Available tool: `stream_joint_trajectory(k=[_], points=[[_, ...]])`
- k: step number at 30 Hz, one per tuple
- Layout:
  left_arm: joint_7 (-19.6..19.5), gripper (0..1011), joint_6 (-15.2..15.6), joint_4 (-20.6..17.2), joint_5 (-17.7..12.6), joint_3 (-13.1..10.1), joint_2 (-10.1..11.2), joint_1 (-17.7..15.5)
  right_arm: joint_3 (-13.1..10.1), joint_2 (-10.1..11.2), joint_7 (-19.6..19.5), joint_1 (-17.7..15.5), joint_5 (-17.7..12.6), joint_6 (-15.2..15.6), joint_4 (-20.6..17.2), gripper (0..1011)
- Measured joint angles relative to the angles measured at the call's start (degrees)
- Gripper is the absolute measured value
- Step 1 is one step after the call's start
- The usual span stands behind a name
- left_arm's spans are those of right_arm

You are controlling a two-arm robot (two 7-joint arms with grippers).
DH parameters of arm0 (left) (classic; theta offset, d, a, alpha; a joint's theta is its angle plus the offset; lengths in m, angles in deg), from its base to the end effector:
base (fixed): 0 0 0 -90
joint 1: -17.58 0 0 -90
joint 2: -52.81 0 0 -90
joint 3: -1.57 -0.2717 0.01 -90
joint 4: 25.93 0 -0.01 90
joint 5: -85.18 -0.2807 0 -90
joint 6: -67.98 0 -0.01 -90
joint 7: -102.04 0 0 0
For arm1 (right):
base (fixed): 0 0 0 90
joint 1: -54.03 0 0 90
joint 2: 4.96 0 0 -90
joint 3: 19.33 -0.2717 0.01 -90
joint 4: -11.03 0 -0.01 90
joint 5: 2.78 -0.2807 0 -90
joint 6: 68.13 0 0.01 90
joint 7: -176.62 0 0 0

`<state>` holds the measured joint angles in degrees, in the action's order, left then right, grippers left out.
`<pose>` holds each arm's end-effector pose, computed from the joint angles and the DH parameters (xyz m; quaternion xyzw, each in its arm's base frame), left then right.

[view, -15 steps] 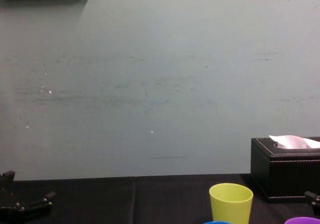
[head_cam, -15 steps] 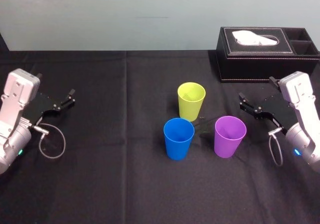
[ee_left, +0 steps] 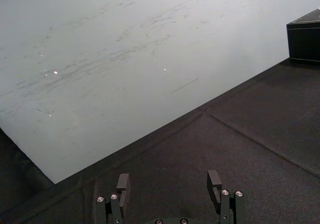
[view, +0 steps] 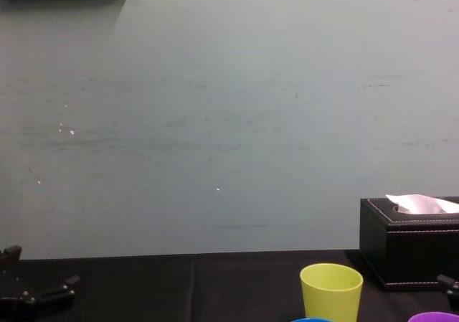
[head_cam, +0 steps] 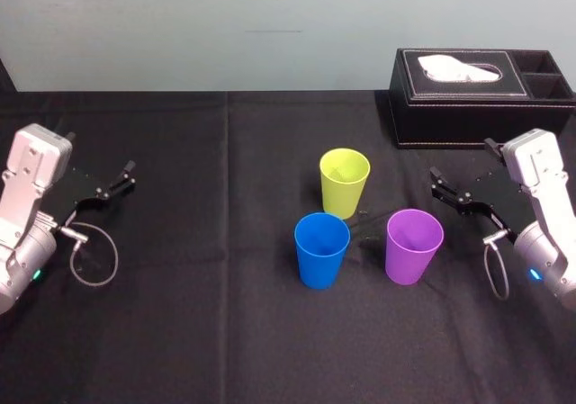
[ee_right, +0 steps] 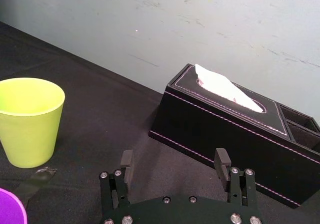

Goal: Stack the three plastic cups sequentially using one hand.

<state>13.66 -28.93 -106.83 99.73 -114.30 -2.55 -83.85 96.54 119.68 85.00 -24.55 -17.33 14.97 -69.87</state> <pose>0.3285 0.0796 -0.2822 0.1414 -0.1324 0.5799 0.7913 0.3285 -0.0796 -0.2822 -0.1416 -0.1323 -0.5799 0.7913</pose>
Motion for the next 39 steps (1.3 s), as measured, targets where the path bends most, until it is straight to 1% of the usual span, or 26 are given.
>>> stream_joint_trajectory(k=[29,31,34,35,37,38,39], points=[[0.0,1012,0.0,0.0,0.0,0.0,0.0,0.0,-0.1,0.0,0.0,-0.1,0.0,0.0,-0.1,1003],[0.0,1011,0.0,0.0,0.0,0.0,0.0,0.0,-0.6,0.2,0.1,-0.7,0.0,-0.6,-0.6,1003],[0.0,1011,0.0,0.0,0.0,0.0,0.0,0.0,-2.0,1.0,0.3,-2.2,-0.3,-1.6,-2.0,1003],[0.0,1011,0.0,0.0,0.0,0.0,0.0,0.0,-2.8,1.3,0.4,-3.0,-0.7,-1.8,-2.9,1003],[0.0,1012,0.0,0.0,0.0,0.0,0.0,0.0,-4.1,2.1,0.5,-4.5,-1.3,-2.0,-4.2,1003],[0.0,1011,0.0,0.0,0.0,0.0,0.0,0.0,-4.1,2.1,0.5,-4.5,-1.3,-2.0,-4.2,1003],[0.0,1011,0.0,0.0,0.0,0.0,0.0,0.0,-4.9,2.6,0.6,-5.6,-1.8,-2.0,-5.2,1003]])
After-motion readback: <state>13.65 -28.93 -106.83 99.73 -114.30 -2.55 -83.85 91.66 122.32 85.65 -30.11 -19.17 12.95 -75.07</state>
